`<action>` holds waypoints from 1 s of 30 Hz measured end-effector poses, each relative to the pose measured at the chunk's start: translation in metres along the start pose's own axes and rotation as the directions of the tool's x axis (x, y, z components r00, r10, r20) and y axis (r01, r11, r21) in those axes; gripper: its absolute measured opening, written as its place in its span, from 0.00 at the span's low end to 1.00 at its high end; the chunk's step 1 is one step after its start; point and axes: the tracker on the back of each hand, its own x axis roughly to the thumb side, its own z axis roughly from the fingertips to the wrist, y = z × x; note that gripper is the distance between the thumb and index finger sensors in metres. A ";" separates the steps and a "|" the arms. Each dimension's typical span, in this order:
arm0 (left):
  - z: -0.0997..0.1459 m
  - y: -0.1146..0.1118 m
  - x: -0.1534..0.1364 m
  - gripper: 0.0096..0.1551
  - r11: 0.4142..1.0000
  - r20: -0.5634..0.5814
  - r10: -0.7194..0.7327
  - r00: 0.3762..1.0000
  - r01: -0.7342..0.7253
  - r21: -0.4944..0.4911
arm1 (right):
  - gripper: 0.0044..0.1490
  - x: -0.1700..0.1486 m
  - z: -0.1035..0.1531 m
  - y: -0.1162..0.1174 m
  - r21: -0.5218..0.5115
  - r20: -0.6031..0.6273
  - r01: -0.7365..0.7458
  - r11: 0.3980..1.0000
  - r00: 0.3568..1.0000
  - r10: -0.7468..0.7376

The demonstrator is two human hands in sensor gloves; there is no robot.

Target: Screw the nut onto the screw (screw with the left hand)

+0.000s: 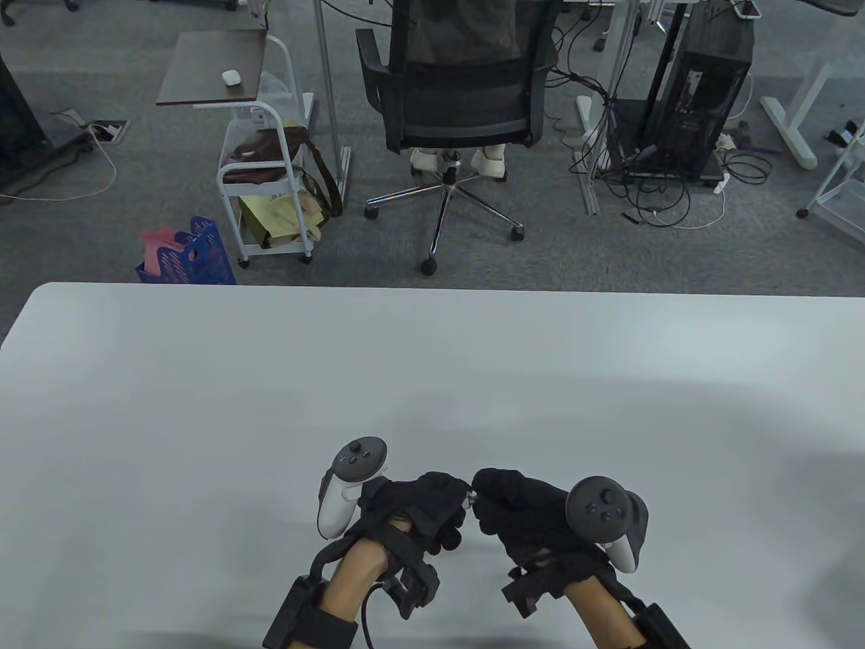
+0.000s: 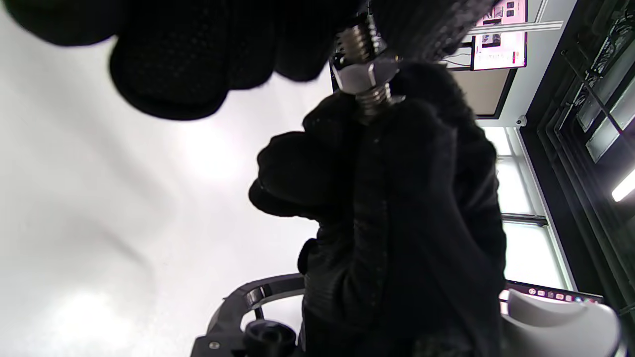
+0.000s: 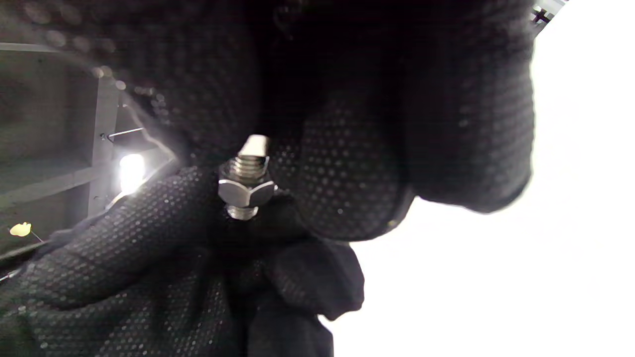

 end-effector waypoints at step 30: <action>0.000 -0.002 0.004 0.32 0.997 0.013 -0.041 0.999 0.041 -0.066 | 0.28 0.001 0.000 0.001 0.007 0.001 0.001 1.000 1.000 -0.001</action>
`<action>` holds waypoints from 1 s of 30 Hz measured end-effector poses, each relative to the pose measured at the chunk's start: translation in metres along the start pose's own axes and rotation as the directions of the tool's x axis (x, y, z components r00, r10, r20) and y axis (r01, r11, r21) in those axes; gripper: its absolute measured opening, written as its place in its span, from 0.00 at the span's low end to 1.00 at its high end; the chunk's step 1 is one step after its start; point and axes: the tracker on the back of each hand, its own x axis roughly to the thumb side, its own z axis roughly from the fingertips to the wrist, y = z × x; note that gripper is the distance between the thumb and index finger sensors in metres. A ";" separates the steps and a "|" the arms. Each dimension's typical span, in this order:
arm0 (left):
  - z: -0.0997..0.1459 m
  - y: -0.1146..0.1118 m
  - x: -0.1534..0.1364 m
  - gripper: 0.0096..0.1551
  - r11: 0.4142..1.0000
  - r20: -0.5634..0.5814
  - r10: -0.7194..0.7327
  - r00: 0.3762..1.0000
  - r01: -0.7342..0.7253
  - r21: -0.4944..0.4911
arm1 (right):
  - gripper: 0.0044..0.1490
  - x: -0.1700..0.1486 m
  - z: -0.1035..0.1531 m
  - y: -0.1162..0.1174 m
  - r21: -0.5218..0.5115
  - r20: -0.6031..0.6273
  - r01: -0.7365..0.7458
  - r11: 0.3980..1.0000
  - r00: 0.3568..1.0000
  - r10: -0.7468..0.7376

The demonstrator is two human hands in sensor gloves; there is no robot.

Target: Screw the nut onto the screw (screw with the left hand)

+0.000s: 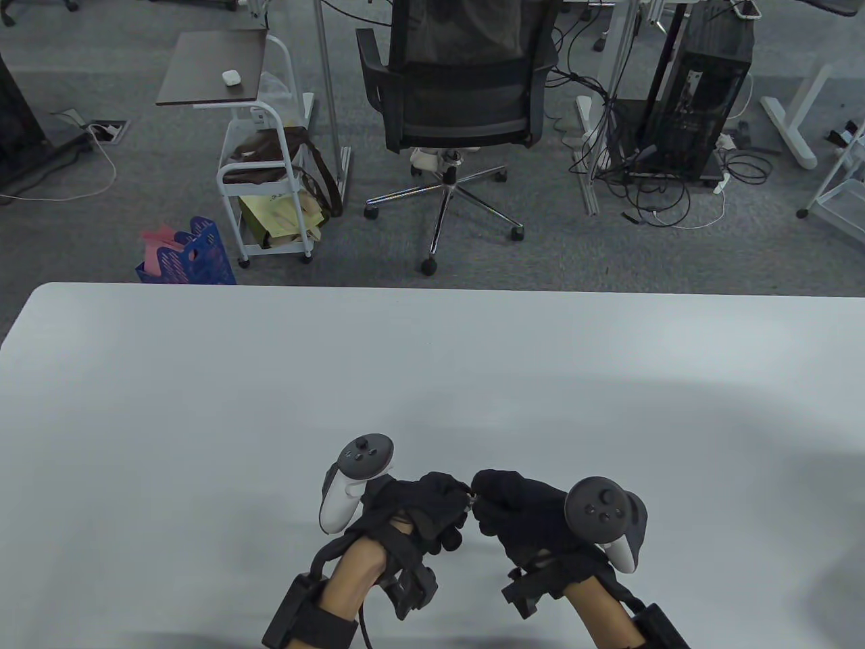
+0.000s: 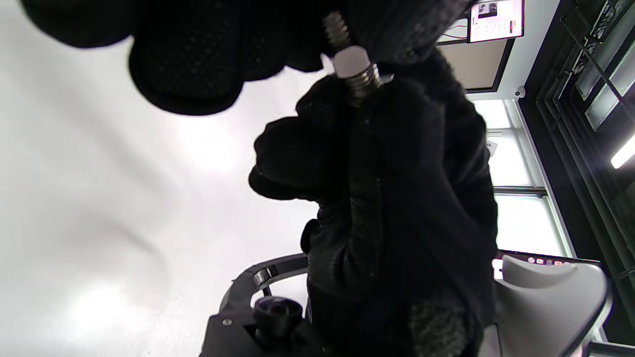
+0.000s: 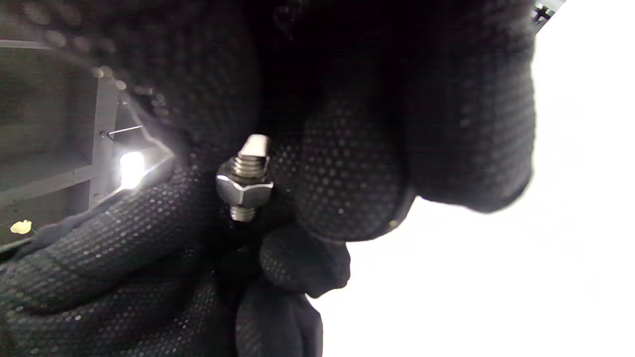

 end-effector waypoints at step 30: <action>0.000 -0.002 0.000 0.31 0.999 0.001 0.004 1.000 -0.004 0.034 | 0.28 -0.001 0.000 -0.003 -0.012 0.001 0.007 1.000 1.000 -0.007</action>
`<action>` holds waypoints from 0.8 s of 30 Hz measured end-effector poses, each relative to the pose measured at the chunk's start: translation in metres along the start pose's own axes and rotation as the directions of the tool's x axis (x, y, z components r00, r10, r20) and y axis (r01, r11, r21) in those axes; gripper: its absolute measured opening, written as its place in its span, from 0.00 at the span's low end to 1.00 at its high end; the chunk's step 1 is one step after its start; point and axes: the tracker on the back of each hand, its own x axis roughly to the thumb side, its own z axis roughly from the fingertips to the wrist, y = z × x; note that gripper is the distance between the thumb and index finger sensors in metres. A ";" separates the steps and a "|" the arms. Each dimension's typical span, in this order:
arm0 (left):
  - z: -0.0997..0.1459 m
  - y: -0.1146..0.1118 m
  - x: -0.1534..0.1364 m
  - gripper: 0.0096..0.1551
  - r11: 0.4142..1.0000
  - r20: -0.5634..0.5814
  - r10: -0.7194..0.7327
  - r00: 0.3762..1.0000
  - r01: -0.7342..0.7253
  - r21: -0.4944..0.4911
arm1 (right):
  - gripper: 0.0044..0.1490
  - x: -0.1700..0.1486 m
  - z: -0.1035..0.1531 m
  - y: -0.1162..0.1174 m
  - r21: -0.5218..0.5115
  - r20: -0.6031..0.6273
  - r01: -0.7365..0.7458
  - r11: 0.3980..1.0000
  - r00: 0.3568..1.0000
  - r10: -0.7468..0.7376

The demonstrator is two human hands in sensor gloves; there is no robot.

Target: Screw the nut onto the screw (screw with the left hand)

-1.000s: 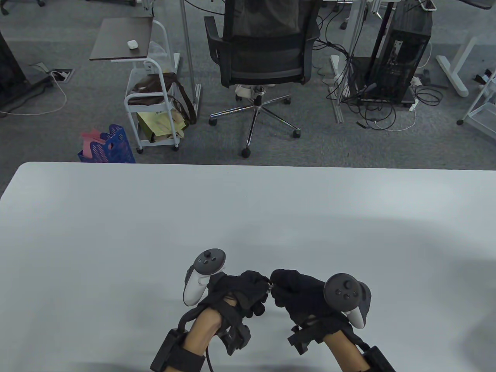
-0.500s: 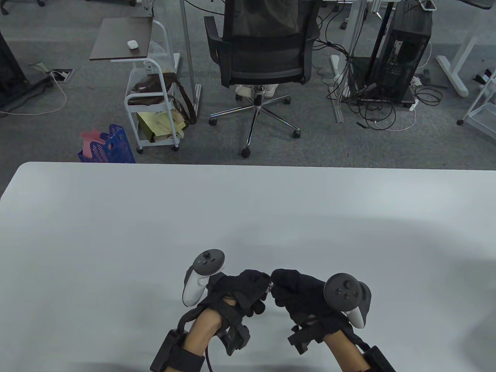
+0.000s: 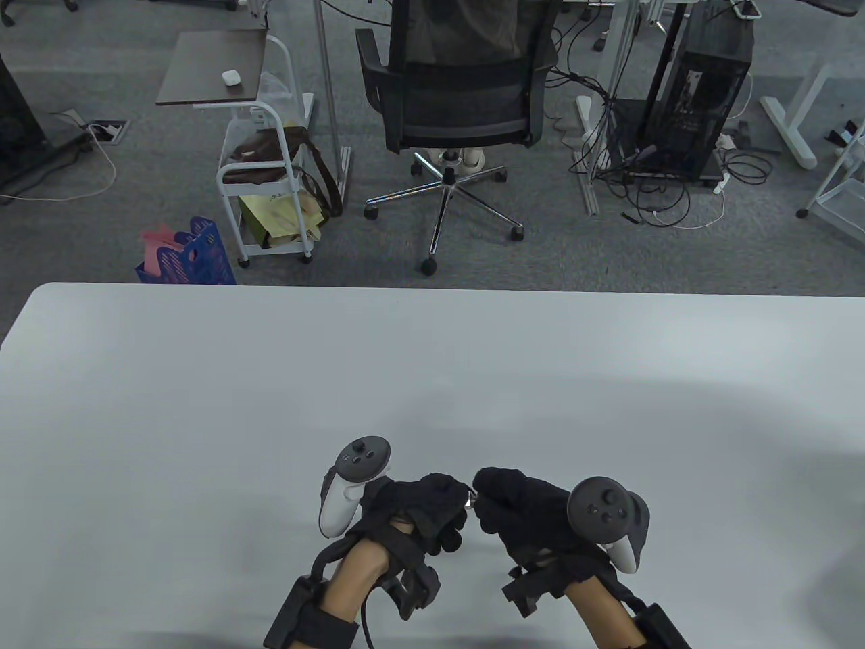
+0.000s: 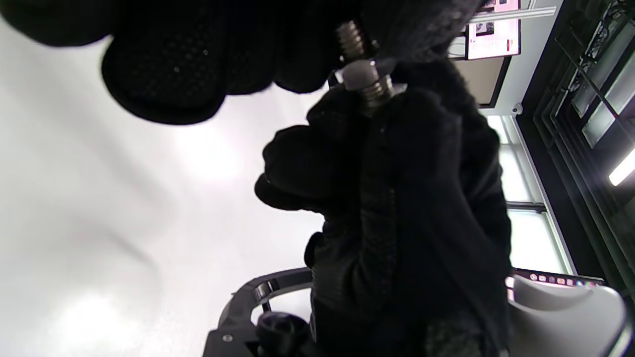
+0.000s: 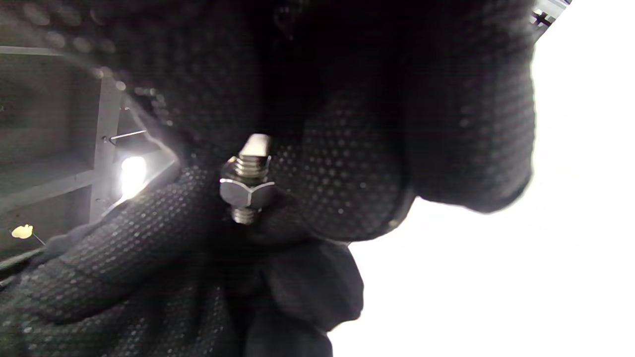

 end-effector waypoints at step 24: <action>0.000 -0.001 -0.001 0.39 0.999 0.012 0.031 0.999 -0.030 -0.024 | 0.28 0.000 -0.001 0.000 0.039 -0.010 0.027 0.999 1.000 -0.027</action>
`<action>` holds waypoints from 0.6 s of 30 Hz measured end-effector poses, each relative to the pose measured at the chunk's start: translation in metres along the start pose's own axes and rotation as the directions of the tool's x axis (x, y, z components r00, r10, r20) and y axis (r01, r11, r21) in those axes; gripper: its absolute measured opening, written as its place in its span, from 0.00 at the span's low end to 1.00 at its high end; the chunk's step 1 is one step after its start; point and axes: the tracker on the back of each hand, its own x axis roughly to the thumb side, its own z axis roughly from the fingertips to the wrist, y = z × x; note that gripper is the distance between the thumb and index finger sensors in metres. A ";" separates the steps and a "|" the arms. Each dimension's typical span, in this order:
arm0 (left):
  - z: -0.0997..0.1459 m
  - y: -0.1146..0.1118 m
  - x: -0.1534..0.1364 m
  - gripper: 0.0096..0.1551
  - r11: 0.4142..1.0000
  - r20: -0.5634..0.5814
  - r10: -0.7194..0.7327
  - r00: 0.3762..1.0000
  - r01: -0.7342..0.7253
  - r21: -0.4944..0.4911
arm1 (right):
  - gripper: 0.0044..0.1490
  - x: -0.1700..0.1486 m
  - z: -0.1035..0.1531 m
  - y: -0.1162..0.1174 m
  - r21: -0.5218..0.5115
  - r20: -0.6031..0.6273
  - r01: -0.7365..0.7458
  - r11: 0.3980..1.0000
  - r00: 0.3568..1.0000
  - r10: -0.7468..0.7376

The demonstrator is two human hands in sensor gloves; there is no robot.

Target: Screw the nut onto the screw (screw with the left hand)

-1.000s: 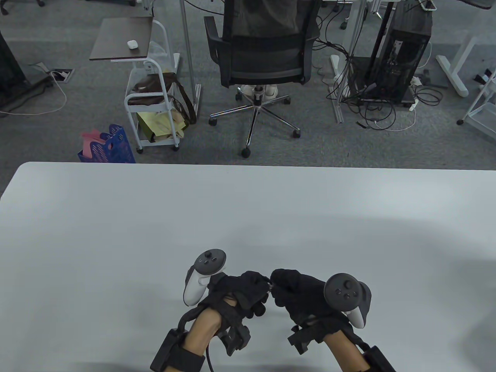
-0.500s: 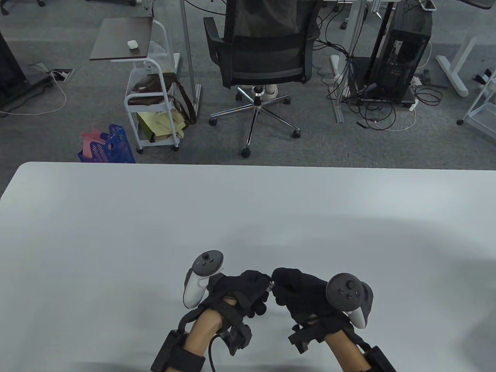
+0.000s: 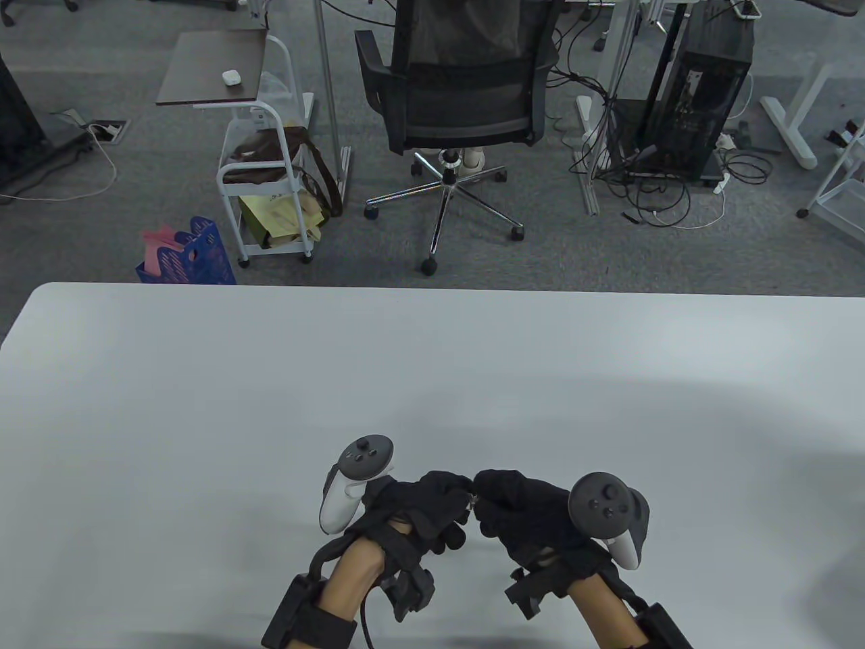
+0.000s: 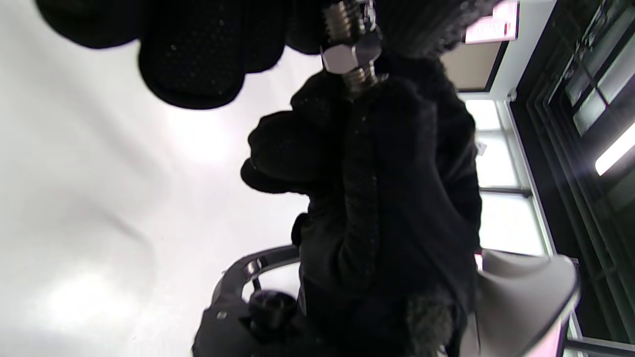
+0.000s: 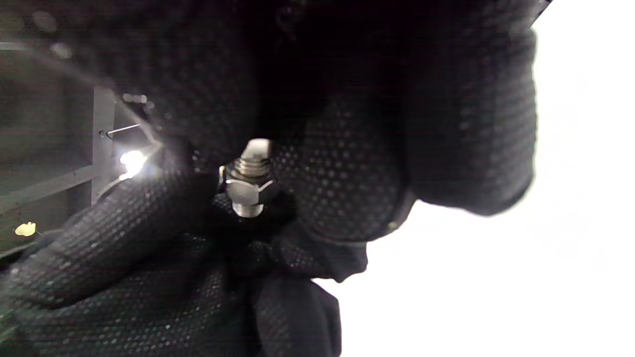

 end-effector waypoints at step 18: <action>0.001 0.002 0.002 0.31 1.000 -0.005 -0.010 1.000 0.010 -0.021 | 0.28 0.001 0.001 0.000 -0.016 0.011 -0.007 1.000 1.000 0.007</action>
